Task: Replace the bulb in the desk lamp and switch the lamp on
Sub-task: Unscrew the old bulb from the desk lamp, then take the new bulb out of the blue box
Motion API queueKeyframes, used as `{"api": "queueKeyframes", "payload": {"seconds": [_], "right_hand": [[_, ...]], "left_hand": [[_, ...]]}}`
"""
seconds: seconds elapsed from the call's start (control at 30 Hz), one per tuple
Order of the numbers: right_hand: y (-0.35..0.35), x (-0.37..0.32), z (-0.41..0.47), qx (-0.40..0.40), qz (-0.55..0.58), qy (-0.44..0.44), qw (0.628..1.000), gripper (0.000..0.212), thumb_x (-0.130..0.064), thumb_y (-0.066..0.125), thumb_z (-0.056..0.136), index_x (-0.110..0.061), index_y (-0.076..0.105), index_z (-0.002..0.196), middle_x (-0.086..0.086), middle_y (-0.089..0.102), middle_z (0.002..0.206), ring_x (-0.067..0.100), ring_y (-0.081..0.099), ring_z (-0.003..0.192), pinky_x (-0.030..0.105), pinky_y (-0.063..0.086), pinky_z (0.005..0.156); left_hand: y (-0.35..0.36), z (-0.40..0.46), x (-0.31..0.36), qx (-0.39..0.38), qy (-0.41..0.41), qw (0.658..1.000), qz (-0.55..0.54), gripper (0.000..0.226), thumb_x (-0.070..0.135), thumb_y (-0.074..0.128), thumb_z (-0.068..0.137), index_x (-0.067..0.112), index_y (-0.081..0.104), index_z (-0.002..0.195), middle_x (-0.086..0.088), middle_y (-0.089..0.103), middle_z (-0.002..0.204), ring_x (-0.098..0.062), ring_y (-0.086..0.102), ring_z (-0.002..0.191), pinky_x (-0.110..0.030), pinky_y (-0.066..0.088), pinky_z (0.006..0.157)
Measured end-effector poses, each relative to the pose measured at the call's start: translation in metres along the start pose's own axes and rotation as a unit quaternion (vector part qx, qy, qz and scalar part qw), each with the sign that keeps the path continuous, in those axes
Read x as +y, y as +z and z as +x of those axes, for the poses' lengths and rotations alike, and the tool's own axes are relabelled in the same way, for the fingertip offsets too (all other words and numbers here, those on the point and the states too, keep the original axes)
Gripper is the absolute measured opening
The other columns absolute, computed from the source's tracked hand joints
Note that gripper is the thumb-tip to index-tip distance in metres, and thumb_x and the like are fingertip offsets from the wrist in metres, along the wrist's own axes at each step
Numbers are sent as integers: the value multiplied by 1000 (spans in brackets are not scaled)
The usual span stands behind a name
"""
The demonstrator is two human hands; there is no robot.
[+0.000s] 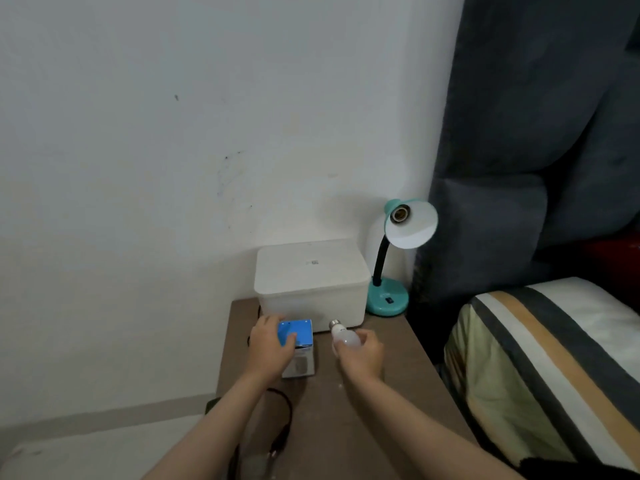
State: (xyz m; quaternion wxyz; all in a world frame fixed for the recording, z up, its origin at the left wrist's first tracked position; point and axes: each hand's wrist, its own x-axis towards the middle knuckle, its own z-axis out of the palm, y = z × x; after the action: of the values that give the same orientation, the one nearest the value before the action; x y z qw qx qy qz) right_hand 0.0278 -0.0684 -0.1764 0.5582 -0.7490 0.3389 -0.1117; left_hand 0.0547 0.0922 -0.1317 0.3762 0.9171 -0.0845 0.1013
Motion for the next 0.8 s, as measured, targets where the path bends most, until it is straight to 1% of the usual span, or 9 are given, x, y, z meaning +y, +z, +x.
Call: {"api": "queueKeyframes", "payload": {"seconds": [0.07,0.2,0.3,0.5,0.57,0.6,0.67,0.73,0.8], "right_hand": [[11,12,4,-3,-37,6,999,43,-51,69,53,-40,52,91,-6,60,98,22,62,79,43,56,73],[15,17,-2,-16,-68,2,998,42,-41,74,64,-30,56,100,2,57,106,25,60,89,42,54,79],[21,22,2,-16,-79,-4,997,44,-37,75,71,-24,56,108,2,54,110,23,58,92,40,53,79],[29,30,10,-29,-78,-17,996,50,-42,73,71,-26,52,114,2,54,116,21,58,96,44,56,79],[27,30,7,-13,-104,-28,994,57,-43,73,72,-23,50,121,5,51,121,25,55,103,45,54,83],[24,28,5,7,-123,-61,991,59,-42,72,72,-21,50,123,6,50,122,26,53,107,44,52,86],[18,25,-1,31,-122,-175,977,52,-37,69,77,-18,53,122,5,52,119,23,49,109,42,49,88],[15,18,-7,3,-77,-270,960,37,-28,65,81,-19,57,115,0,56,112,16,51,104,38,49,86],[16,8,-11,-49,-46,-299,952,30,-23,63,82,-21,59,111,-6,57,106,9,54,100,33,50,86]], "left_hand": [[2,0,-6,-11,-13,1000,3,39,22,64,80,4,57,114,-14,57,112,-29,54,106,-35,40,92],[11,3,-11,-26,-43,999,9,41,23,66,81,6,55,117,-13,55,112,-29,53,107,-35,42,92],[17,2,-13,-32,-70,997,0,49,24,65,83,6,50,126,-12,52,120,-27,48,114,-38,42,97],[25,1,-19,-13,-76,997,-11,54,27,65,84,7,47,131,-10,49,124,-26,44,119,-36,43,98],[27,-1,-19,-4,-69,997,-14,54,27,65,84,7,46,131,-10,49,124,-24,44,117,-34,42,96],[28,-2,-20,1,-64,998,-16,53,27,65,84,6,46,130,-10,50,123,-24,45,116,-32,42,94],[28,-3,-21,13,-52,998,-24,51,24,67,83,4,49,126,-10,51,118,-23,48,111,-26,39,87],[27,-5,-22,27,-44,998,-44,43,21,70,80,4,54,117,-10,53,112,-20,50,102,-24,37,81],[27,-7,-24,38,-46,997,-55,37,20,71,79,6,58,110,-10,55,108,-17,51,97,-23,37,77]]}}
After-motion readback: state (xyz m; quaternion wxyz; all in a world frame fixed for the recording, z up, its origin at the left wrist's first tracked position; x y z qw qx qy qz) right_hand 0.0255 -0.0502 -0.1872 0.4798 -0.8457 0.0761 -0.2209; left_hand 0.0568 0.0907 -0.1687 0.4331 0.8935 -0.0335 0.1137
